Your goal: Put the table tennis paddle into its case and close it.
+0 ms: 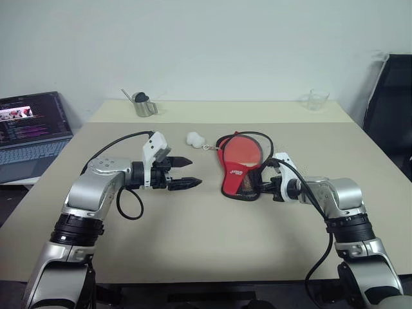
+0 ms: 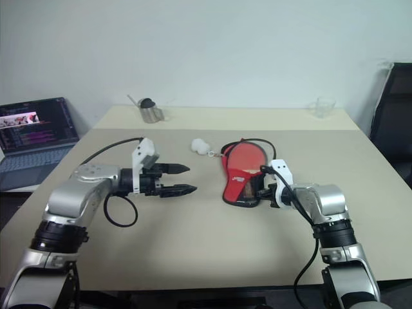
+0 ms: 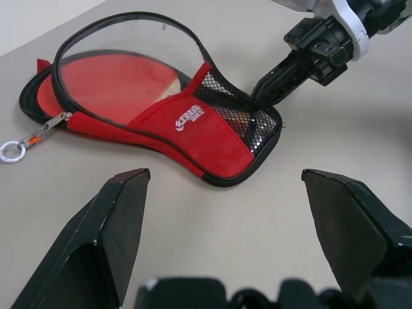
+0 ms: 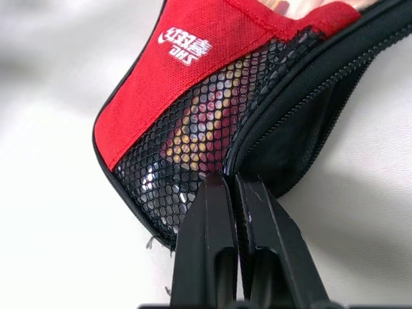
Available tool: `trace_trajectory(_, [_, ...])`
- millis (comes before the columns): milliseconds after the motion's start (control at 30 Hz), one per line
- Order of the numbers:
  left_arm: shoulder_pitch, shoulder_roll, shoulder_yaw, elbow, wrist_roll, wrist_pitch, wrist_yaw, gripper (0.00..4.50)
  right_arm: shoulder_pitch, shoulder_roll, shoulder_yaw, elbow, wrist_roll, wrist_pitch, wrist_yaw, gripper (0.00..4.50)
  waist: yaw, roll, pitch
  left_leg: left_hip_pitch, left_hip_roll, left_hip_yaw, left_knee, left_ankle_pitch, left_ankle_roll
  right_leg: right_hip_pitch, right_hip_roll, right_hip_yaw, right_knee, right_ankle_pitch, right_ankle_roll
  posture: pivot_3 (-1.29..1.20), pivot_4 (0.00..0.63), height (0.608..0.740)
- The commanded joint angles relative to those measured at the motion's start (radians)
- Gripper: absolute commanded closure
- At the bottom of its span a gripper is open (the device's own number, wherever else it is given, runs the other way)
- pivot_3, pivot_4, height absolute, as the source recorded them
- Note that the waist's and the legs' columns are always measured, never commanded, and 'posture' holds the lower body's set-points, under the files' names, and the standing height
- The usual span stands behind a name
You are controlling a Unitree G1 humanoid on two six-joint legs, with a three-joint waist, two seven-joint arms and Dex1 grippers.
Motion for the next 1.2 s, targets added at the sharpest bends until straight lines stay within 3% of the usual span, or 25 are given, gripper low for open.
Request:
trace_trajectory(33, [-0.025,0.0,0.007,-0.01,-0.002,-0.019,-0.008,0.36,-0.014,-0.008,0.001,-0.022,0.019,0.003,0.025,4.47,0.0,0.0,0.0,0.0,0.0,0.0,0.0,0.0,0.0,0.0,0.0,0.0,0.0,0.0,0.0,0.0,0.15,0.74])
trace_trajectory(633, [-0.017,-0.009,0.004,-0.016,0.002,-0.016,-0.001,0.36,-0.086,-0.012,-0.057,0.043,0.003,-0.039,0.002,4.47,0.0,0.0,0.0,0.0,0.0,0.0,0.0,0.0,0.0,0.0,0.0,0.0,0.0,0.0,0.0,0.0,0.15,0.74])
trace_trajectory(967, [-0.022,-0.024,-0.008,-0.015,0.004,-0.016,0.004,0.36,-0.141,0.003,-0.062,0.232,-0.051,-0.149,-0.043,4.47,-0.001,0.0,0.0,0.0,0.0,0.0,0.0,0.0,0.0,0.0,0.0,0.0,0.0,0.0,0.0,0.0,0.15,0.74])
trace_trajectory(1067, [-0.019,-0.021,-0.008,-0.017,0.005,-0.014,0.005,0.36,-0.138,0.005,-0.064,0.228,-0.039,-0.139,-0.034,3.85,-0.001,0.0,0.0,0.0,0.0,0.0,0.0,0.0,0.0,0.0,0.0,0.001,0.0,0.0,0.0,0.0,0.15,0.74])
trace_trajectory(1200, [-0.012,-0.017,-0.008,-0.02,0.007,-0.014,0.005,0.36,-0.141,0.007,-0.087,0.218,-0.018,-0.114,-0.034,2.5,-0.001,0.0,0.0,0.0,0.0,0.0,0.0,0.0,0.0,0.0,0.0,0.001,0.0,0.0,0.0,0.0,0.15,0.74])
